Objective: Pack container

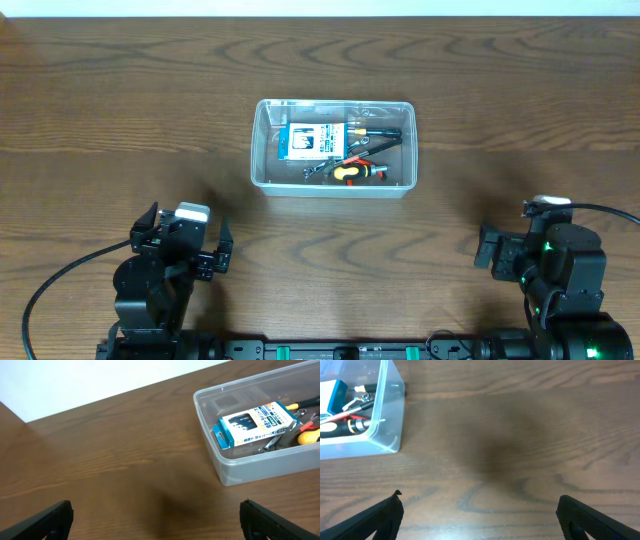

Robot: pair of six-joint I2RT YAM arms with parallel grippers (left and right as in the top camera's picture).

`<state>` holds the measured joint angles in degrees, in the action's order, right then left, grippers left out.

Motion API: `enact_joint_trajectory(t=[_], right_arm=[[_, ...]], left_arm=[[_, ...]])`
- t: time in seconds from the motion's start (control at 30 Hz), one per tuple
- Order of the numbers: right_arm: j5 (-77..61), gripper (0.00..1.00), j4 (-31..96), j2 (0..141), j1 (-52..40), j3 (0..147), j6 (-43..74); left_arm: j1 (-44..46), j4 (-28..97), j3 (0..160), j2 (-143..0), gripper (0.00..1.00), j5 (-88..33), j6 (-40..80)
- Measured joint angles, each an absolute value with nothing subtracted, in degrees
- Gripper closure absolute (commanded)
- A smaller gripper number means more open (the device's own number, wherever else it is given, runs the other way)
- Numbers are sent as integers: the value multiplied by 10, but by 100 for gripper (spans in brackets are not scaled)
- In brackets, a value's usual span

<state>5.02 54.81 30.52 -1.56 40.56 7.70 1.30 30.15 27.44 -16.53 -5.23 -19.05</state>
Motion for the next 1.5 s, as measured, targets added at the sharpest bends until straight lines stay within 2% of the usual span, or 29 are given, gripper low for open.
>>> enact_joint_trajectory(t=[0.37, 0.63, 0.77, 0.97, 1.1, 1.23, 1.5], right_arm=[[59, 1, 571, 275, -16, 404, 77], [59, 1, 539, 87, -15, 365, 77], [50, 1, 448, 11, -15, 278, 76], [27, 1, 168, 10, -20, 144, 57], [22, 1, 52, 8, -32, 71, 23], [20, 1, 47, 7, -44, 11, -8], [17, 1, 42, 8, -48, 6, -51]], left_arm=[[13, 301, 274, -166, 2, -52, -190], [13, 301, 274, -166, 2, -52, -190], [13, 301, 274, -165, 2, -52, -190], [13, 301, 274, -165, 2, -52, -190], [13, 301, 274, -165, 2, -52, -190], [13, 301, 274, -165, 2, -52, -190], [13, 301, 274, -165, 2, -52, -190]])
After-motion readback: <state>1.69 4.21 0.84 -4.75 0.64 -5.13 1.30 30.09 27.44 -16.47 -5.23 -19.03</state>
